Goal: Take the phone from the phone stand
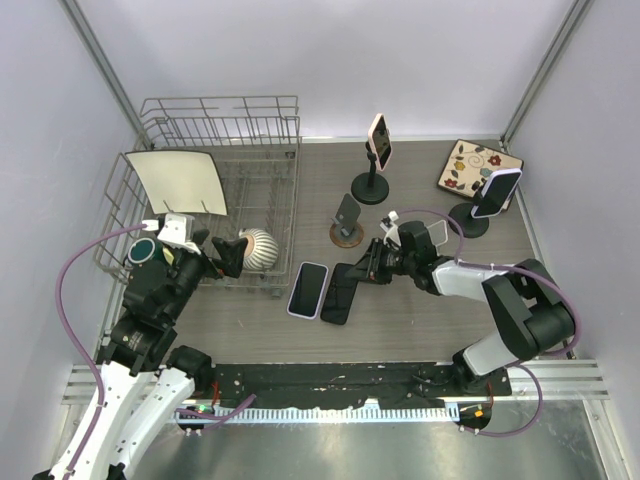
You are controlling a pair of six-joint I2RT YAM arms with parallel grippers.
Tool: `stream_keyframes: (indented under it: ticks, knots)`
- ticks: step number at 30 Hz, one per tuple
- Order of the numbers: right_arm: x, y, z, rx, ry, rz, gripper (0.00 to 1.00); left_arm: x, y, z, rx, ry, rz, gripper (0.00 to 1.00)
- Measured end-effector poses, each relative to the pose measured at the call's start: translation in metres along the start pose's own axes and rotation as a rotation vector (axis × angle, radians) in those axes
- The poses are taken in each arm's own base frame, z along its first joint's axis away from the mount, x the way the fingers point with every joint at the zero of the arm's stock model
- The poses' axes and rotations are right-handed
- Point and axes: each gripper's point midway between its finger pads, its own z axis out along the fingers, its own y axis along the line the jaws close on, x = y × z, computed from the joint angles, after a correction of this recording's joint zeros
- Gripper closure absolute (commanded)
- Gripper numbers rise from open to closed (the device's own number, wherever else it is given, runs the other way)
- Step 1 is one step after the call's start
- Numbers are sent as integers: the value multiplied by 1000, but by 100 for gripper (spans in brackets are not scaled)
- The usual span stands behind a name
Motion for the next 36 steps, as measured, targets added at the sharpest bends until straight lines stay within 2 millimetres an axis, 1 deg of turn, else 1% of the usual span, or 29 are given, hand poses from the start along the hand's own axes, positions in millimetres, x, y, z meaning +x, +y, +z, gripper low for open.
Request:
stream_keyframes:
  ticks: [2, 5, 6, 8, 11, 13, 14, 17, 19, 20, 23, 29, 36]
  knots:
    - [0, -2, 4, 0, 1, 19, 98, 0, 0, 0, 0, 0, 0, 0]
    - [0, -5, 8, 1, 3, 32, 94, 0, 0, 0, 0, 0, 0, 0]
    - [0, -6, 9, 2, 4, 36, 90, 0, 0, 0, 0, 0, 0, 0]
    - [0, -9, 12, 9, 7, 45, 86, 0, 0, 0, 0, 0, 0, 0]
    - [-1, -12, 16, 25, 13, 49, 75, 0, 0, 0, 0, 0, 0, 0]
    - [-2, -12, 17, 37, 15, 44, 70, 0, 0, 0, 0, 0, 0, 0]
    - [-2, -13, 18, 43, 12, 39, 65, 0, 0, 0, 0, 0, 0, 0]
    - [1, -25, 18, 102, 10, 15, 57, 0, 0, 0, 0, 0, 0, 0]
    - [6, -34, 18, 146, 18, 4, 55, 0, 0, 0, 0, 0, 0, 0]
    - [8, -37, 17, 162, 23, 1, 52, 0, 0, 0, 0, 0, 0, 0]
    - [6, -35, 19, 175, 23, -31, 45, 0, 0, 0, 0, 0, 0, 0]
    - [3, -29, 21, 206, 20, -92, 38, 1, 0, 1, -1, 5, 0, 0]
    - [3, -29, 21, 276, 22, -155, 35, 1, 0, 1, -1, 4, 0, 0]
